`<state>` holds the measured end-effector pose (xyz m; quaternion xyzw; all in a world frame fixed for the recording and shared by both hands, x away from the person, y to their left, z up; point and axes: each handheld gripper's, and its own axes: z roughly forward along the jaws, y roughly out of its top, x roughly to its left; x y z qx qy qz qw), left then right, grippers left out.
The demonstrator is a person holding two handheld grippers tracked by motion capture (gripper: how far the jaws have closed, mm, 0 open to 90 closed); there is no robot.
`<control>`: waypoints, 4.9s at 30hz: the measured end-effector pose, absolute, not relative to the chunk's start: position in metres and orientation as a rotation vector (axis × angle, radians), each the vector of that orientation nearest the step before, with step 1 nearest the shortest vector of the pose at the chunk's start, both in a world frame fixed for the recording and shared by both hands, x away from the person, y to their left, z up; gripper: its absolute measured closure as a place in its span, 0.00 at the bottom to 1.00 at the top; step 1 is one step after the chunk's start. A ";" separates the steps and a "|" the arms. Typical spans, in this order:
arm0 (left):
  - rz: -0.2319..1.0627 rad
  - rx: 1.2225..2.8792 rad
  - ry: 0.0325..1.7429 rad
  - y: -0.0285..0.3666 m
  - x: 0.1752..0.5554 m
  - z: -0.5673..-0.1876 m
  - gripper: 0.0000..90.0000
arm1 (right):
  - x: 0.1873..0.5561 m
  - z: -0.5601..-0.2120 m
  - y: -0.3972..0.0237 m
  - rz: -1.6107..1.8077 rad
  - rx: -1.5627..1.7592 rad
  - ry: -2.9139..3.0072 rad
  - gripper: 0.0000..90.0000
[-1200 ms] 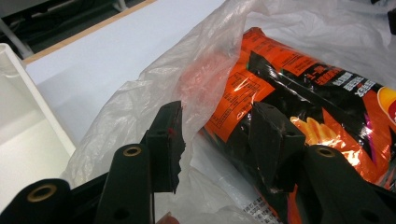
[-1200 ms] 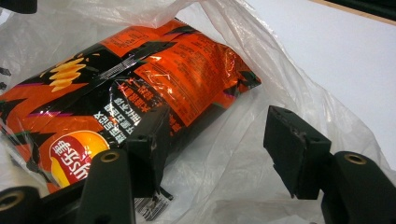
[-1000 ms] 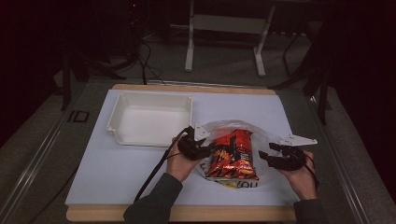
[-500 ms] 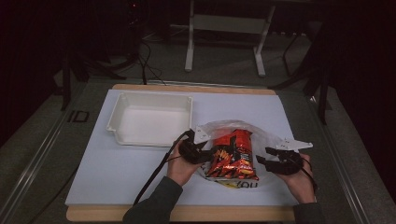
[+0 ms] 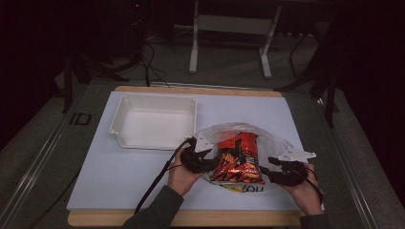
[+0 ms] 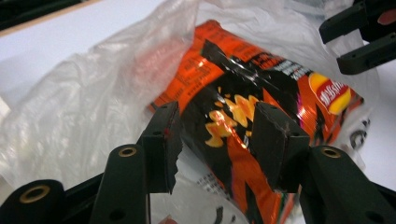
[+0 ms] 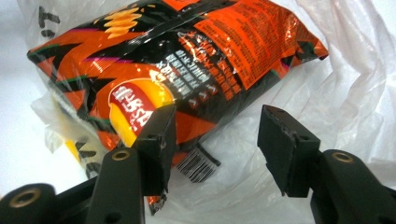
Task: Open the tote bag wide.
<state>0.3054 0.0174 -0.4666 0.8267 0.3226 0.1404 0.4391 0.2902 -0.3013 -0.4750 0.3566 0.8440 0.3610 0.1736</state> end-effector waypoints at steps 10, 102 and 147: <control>0.324 2.070 0.774 0.021 0.296 -0.470 0.61 | 0.282 -0.482 -0.302 1.003 1.016 2.401 0.60; 0.434 2.221 0.623 0.017 0.281 -0.487 0.59 | 0.265 -0.475 -0.288 1.005 0.768 2.424 0.88; 0.568 2.012 0.337 -0.010 0.308 -0.433 0.91 | 0.255 -0.485 -0.289 1.036 0.844 2.413 0.68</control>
